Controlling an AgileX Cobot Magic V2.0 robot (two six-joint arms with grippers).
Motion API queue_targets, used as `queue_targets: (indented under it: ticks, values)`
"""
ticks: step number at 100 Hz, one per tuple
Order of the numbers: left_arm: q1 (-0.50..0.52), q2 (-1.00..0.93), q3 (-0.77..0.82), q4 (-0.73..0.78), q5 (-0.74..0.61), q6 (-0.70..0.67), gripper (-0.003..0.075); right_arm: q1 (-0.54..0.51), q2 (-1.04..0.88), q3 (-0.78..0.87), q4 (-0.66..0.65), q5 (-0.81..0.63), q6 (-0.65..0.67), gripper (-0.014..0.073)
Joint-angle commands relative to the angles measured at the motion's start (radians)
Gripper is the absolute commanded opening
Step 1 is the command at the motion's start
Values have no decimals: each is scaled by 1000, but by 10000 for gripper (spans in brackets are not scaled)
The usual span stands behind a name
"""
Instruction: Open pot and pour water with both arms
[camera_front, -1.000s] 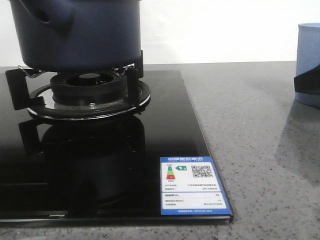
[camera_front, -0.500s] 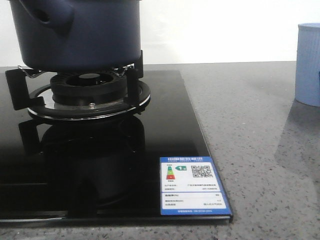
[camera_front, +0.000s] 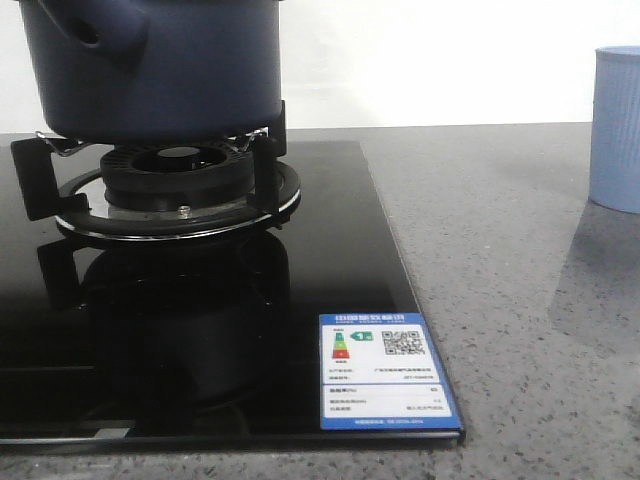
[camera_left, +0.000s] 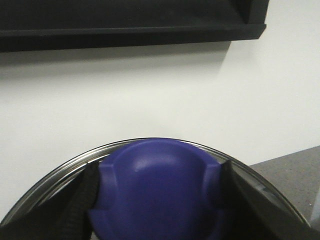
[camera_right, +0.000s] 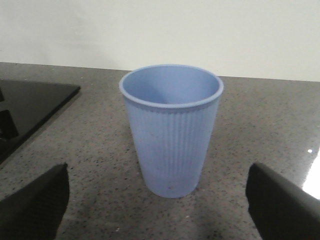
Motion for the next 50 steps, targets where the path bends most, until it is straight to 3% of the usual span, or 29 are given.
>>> queue_targets:
  ticks: [1, 14, 50]
  values:
    - [-43, 19, -37, -4, -134, -11, 372, 16, -8, -24, -56, -52, 61, 650]
    - [-74, 75, -37, -4, -156, -11, 372, 41, -8, -24, -123, -52, 68, 650]
    - [-92, 186, -37, -4, -176, -11, 372, 44, -8, -24, -124, -57, 68, 650]
